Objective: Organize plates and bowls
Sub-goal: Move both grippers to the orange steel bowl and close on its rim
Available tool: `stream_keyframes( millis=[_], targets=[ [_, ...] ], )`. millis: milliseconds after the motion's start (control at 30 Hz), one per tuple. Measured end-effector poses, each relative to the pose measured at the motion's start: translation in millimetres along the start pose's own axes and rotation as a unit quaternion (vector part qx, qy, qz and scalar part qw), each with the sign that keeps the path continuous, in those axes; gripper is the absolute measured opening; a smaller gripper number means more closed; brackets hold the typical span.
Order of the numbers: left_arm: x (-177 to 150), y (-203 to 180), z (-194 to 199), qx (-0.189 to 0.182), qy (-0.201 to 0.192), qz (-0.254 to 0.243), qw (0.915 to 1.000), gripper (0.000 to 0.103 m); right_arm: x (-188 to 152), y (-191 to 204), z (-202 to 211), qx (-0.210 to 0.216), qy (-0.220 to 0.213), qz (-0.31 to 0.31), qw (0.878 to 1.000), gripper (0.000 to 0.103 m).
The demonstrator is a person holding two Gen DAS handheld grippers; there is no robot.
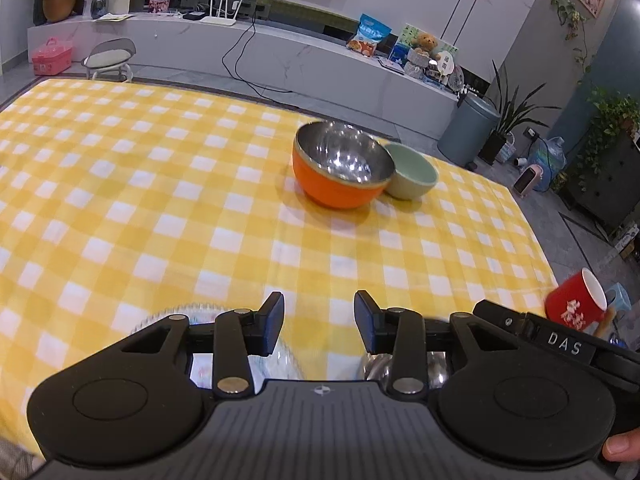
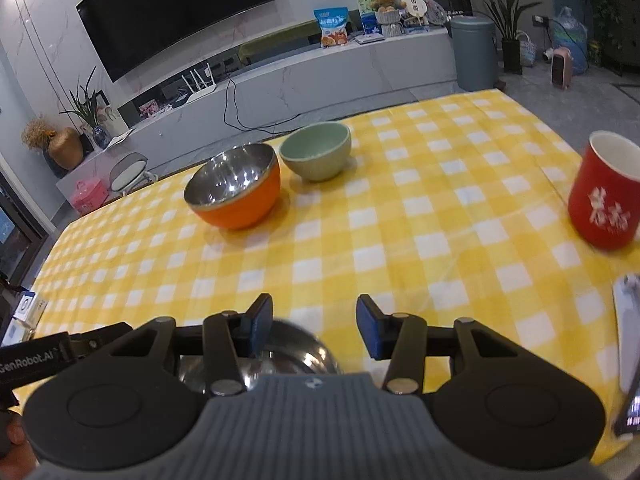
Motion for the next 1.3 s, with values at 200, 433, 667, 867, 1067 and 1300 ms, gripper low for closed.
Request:
stream_keyframes(
  millis=[200, 433, 667, 867, 1067, 1300],
  targets=[
    [23, 11, -16, -0.008, -0.005, 0.020, 0.9997, 0.050, 23, 15, -25, 0.017, 0.009, 0.007, 1.000, 0.046],
    [55, 13, -44, -0.009, -0.019, 0.023, 0.9995, 0.057, 62, 33, -59, 0.028, 0.010, 0.008, 1.000, 0.048],
    [88, 12, -93, 0.027, -0.022, 0.007, 0.9994, 0.058, 92, 33, -107, 0.043, 0.048, -0.027, 0.998, 0.054],
    [105, 19, -130, 0.051, -0.008, 0.000, 0.9987, 0.058, 112, 34, -138, 0.045, 0.061, -0.057, 0.996, 0.054],
    [111, 24, -157, 0.064, 0.018, -0.005, 0.9978, 0.057, 110, 28, -159, 0.067, 0.087, -0.092, 0.990, 0.054],
    [106, 13, -171, 0.069, 0.039, -0.033, 0.9963, 0.041, 104, 39, -167, 0.060, 0.076, -0.066, 0.993, 0.054]
  ],
)
Point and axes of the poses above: each gripper's, at about its wrist camera, not at the fingertips, and z roughly against the way its jaws point, y to its left, x to its top, the point moved 5 cm from there along -z, roughly the way its jaws point, and after that the axes turned 4 degrees about -x, right-handed, at the moved point
